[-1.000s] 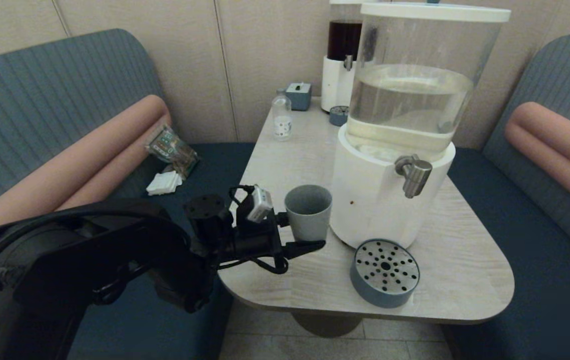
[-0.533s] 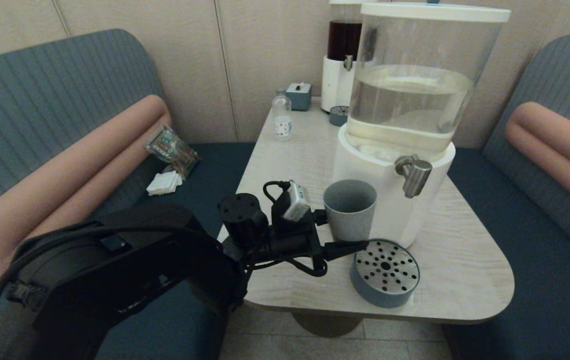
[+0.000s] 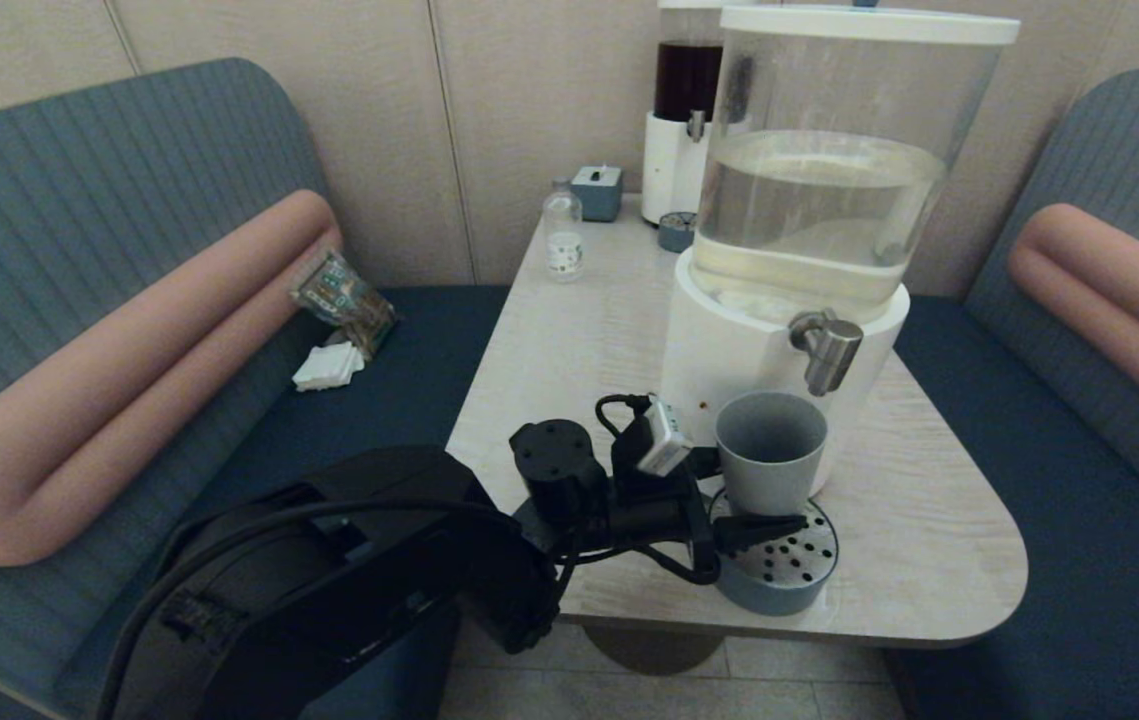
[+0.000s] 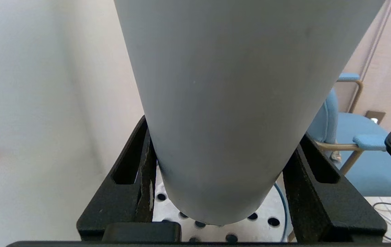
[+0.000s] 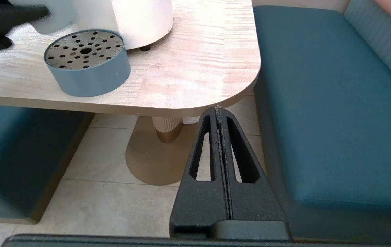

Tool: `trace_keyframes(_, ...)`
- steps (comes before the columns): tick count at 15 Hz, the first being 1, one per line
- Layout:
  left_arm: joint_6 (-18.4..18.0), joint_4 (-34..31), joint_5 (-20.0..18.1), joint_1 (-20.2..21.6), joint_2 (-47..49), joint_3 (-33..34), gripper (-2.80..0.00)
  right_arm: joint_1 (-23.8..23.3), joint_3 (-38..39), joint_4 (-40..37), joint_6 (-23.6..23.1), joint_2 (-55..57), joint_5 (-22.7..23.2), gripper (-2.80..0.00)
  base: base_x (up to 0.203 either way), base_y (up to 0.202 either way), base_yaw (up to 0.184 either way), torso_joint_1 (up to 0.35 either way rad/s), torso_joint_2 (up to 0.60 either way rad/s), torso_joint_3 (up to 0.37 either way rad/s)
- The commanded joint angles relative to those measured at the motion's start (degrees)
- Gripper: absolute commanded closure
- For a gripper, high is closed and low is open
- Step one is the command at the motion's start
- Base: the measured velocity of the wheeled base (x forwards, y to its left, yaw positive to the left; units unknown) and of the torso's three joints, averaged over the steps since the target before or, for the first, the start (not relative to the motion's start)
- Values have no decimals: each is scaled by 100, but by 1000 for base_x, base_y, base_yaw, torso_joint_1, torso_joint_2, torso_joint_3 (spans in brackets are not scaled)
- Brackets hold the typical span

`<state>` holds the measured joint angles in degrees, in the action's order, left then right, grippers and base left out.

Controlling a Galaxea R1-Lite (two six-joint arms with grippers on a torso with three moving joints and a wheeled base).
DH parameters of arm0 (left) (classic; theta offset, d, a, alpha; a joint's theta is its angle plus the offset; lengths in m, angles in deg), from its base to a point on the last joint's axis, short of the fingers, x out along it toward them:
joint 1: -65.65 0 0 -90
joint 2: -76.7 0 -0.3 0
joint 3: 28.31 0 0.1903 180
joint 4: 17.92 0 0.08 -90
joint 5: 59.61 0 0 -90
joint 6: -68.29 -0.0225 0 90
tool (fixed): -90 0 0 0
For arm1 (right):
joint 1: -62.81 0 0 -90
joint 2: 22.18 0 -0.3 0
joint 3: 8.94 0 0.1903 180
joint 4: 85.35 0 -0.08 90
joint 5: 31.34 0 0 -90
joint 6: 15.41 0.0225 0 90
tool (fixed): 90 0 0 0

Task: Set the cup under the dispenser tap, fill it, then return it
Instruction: Place it under the water dispenser

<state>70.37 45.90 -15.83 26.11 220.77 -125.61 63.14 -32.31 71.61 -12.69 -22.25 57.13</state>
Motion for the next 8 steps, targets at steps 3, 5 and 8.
trace_keyframes(3,17,48,-17,-21,507,-450,0,2,0,2,1,7,-3,0,0,0,0,0,0,0)
trace_keyframes(5,70,48,-6,-10,714,-823,0,2,9,2,1,7,-5,0,0,0,0,0,0,0)
trace_keyframes(8,116,48,70,26,834,-1052,0,2,7,2,1,7,2,0,0,0,0,0,0,0)
